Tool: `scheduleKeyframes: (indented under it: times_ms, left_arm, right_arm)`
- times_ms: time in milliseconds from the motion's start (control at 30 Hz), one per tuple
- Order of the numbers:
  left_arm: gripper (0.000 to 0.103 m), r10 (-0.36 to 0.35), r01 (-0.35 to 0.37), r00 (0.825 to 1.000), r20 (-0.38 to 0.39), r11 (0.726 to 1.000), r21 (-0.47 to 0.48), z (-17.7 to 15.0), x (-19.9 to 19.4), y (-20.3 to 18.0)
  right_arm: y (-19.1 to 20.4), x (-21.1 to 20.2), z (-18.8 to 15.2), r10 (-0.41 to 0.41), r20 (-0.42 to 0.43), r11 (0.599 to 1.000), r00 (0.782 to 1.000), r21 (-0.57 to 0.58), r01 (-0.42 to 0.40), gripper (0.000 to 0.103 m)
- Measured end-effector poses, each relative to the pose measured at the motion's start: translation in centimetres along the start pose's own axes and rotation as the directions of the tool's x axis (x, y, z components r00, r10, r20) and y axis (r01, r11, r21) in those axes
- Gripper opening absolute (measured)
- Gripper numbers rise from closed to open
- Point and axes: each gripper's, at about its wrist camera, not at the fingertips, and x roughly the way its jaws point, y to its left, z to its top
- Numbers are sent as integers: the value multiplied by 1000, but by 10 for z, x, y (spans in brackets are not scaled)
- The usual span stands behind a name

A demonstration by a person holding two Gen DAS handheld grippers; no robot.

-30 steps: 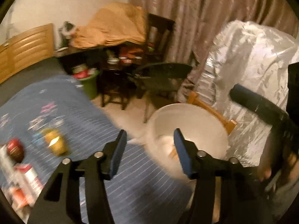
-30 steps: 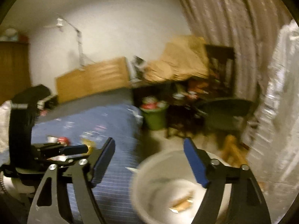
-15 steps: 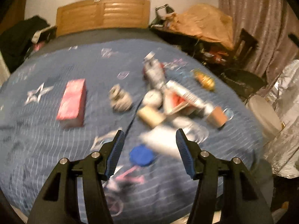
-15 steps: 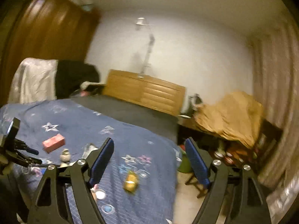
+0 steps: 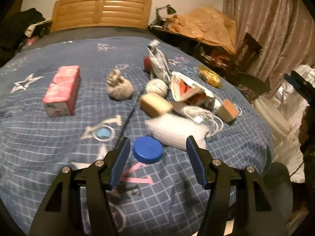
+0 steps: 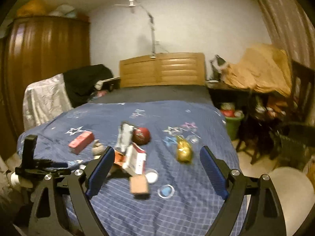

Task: Collect trash
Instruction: 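Return both tools to the bed above the blue bottle cap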

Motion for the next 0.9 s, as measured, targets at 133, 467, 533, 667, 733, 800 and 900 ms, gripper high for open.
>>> scheduleKeyframes:
  times_ms: [133,467,533,667,733,800,900]
  left_arm:
    - [57,-49,50,998,-27,998,28,-11,12,-6]
    - [58,-131,131,991,-4,991,19,-22,6,-8]
    - [58,-146,146,989,-5,989,27,-23,5,-12]
    - [58,-157,156,988,6,987,32,-22,4,-15]
    - [59,-151,150,988,22,988,30,-19,2,-13]
    - [61,-126,126,991,32,992,15,-16,2,-8]
    - [61,-60,61,998,28,997,-36,-11,1,5]
  right_arm:
    - [-26,8,-1,-45,31,996,999,77,43,88]
    - [-24,-36,153,-147,363,986,920,133,105,88]
    - [-29,-46,185,-162,415,983,895,146,110,88]
    - [-44,-80,252,-173,519,979,837,184,89,88]
    - [-50,-104,279,-154,561,980,813,194,51,88]
    - [-54,-118,298,-68,538,984,840,173,-31,88]
    - [-29,-102,263,95,413,990,906,54,-128,93]
